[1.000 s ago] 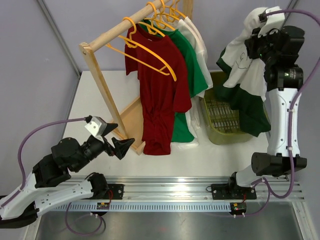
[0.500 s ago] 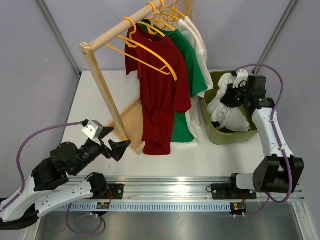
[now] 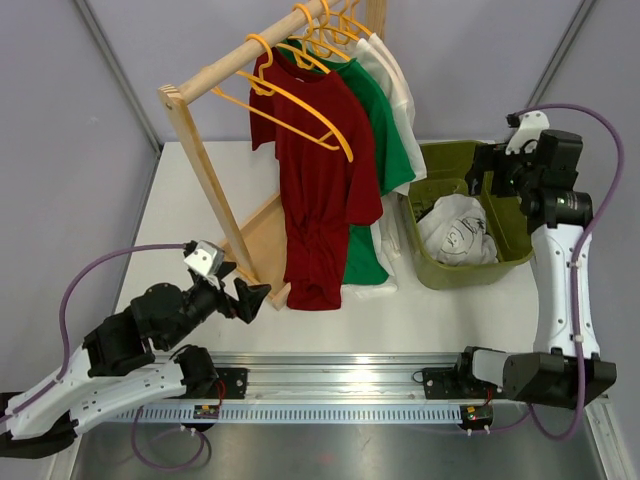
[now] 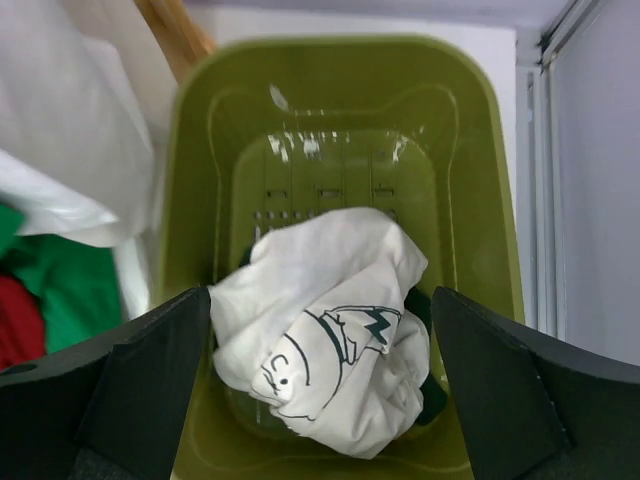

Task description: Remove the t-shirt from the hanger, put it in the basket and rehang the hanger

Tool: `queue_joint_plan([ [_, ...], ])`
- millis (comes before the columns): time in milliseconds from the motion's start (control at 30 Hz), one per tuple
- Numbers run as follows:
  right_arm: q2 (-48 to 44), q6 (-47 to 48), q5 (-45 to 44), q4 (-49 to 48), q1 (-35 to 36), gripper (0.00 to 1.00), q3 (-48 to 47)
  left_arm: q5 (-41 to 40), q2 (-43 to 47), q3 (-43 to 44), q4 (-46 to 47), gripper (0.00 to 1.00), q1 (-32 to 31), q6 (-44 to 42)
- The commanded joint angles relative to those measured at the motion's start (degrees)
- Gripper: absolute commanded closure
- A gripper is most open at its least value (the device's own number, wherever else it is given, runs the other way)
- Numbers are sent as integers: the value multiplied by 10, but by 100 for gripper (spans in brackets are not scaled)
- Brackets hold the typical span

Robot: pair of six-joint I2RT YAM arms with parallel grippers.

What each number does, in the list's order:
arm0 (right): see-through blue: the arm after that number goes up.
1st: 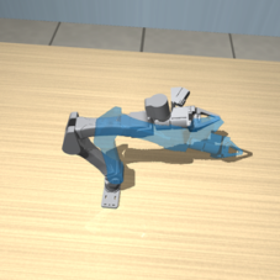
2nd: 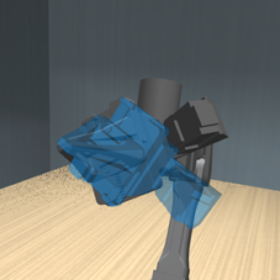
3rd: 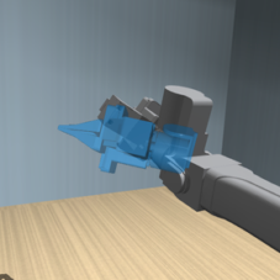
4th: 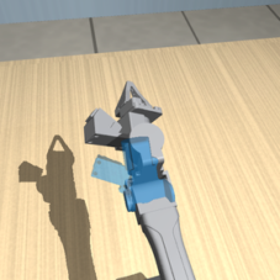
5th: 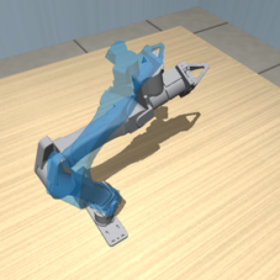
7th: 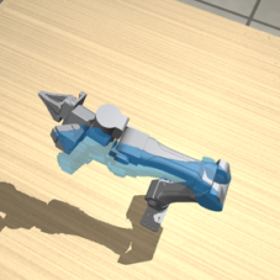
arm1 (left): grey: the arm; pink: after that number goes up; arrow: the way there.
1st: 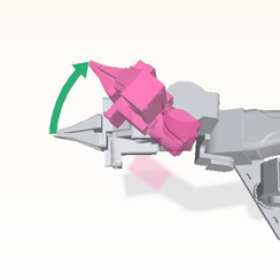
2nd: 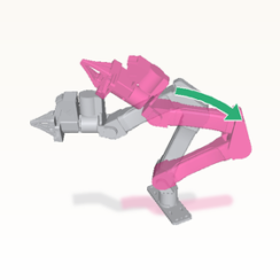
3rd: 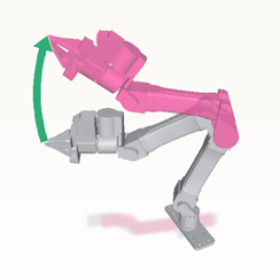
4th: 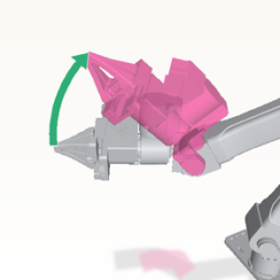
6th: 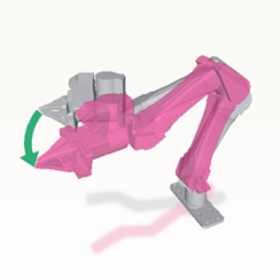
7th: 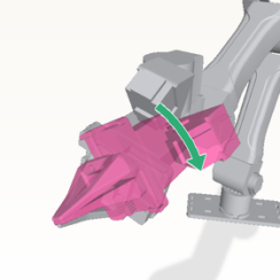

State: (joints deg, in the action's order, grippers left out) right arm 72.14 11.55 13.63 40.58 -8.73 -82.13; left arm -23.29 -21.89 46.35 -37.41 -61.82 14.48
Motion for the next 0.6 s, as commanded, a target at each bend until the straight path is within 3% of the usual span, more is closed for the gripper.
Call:
queue_joint_plan([
  [0,-50,-83,-17,41,0,0,-27,-32,-2,-5,23,1,-2,29],
  [133,-98,-141,-27,21,0,0,28,-47,13,-5,7,1,-1,48],
  [567,-224,-123,-48,-15,0,1,138,-62,48,-24,-26,1,-2,79],
])
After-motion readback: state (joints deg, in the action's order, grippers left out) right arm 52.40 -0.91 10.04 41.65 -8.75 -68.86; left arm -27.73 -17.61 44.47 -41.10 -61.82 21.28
